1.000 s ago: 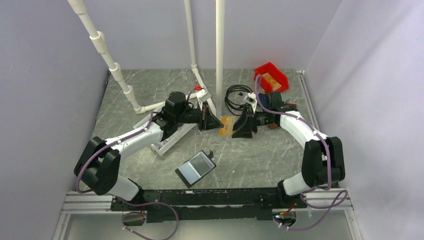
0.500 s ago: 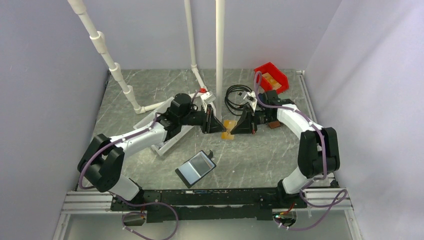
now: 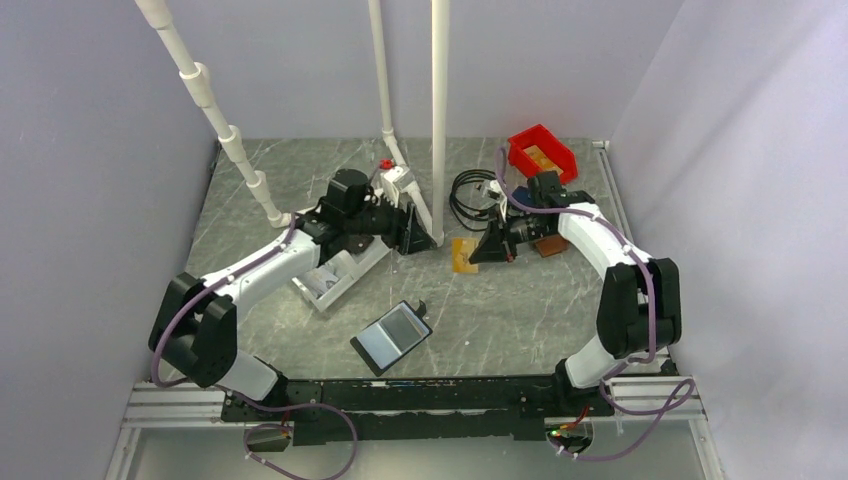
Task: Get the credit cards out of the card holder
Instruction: Place the credit card in the storage box.
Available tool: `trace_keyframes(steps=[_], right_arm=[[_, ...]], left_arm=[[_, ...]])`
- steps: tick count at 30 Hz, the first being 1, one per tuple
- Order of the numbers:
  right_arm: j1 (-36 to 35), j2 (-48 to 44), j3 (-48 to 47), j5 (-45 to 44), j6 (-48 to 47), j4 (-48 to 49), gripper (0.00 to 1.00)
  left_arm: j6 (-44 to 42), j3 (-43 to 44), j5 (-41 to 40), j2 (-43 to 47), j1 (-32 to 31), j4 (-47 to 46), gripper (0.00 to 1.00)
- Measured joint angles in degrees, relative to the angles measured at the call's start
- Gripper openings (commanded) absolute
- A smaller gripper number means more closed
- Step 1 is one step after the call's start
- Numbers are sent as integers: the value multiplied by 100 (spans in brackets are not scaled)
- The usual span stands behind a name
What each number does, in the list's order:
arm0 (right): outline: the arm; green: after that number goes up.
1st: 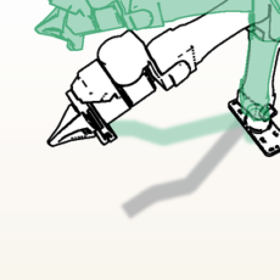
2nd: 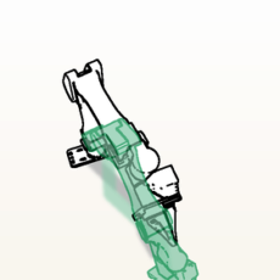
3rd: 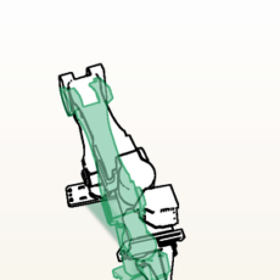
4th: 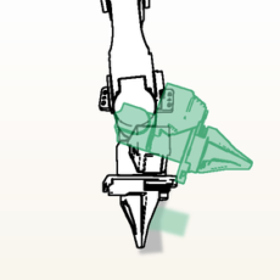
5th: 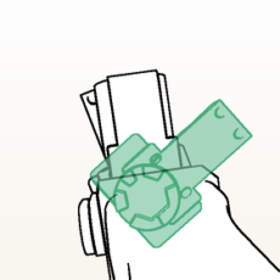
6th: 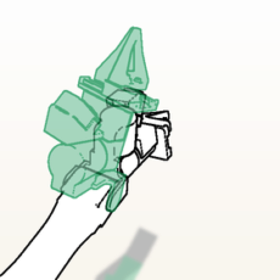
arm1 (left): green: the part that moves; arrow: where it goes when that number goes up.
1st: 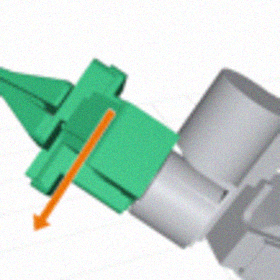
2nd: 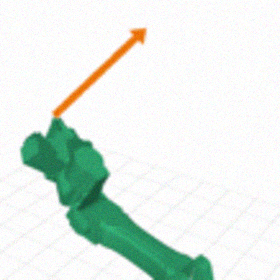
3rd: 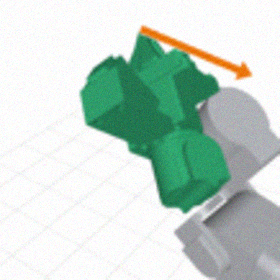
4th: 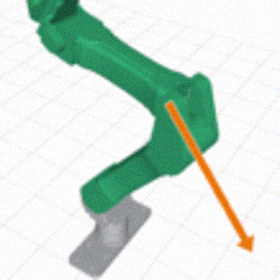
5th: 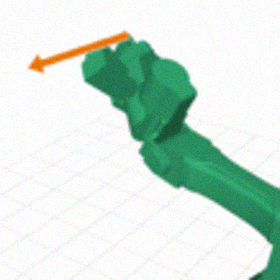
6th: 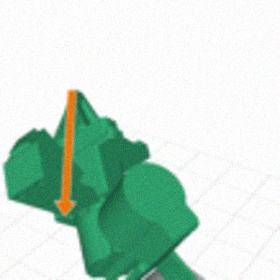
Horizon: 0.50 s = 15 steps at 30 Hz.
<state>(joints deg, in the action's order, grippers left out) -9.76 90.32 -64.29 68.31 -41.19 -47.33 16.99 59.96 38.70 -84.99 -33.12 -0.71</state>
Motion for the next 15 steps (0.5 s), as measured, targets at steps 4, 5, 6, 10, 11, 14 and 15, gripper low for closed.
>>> trace_keyframes(steps=[4, 5, 6, 10, 11, 14, 15], right_arm=[[243, -76, -98, -402, -138, -83, 0], [339, -127, -96, -503, -133, -83, 0], [448, -197, -90, -595, -122, -70, 0], [968, -531, -57, -997, 66, 70, 0], [1110, -610, -44, -1097, 125, 129, 0], [1534, -850, 55, -1499, 374, 450, 0], [1624, -907, 81, -1685, 457, 551, 0]], left_arm=[[-55, 17, -142, 129, 173, 240, 76], [-85, 17, -199, 162, 192, 308, 79], [-114, 17, -262, 190, 210, 367, 81], [-197, 17, -584, 356, 280, 595, 97], [-234, 17, -651, 400, 293, 623, 99], [-284, 17, -981, 603, 321, 739, 100], [-297, 17, -1110, 680, 332, 774, 100]])
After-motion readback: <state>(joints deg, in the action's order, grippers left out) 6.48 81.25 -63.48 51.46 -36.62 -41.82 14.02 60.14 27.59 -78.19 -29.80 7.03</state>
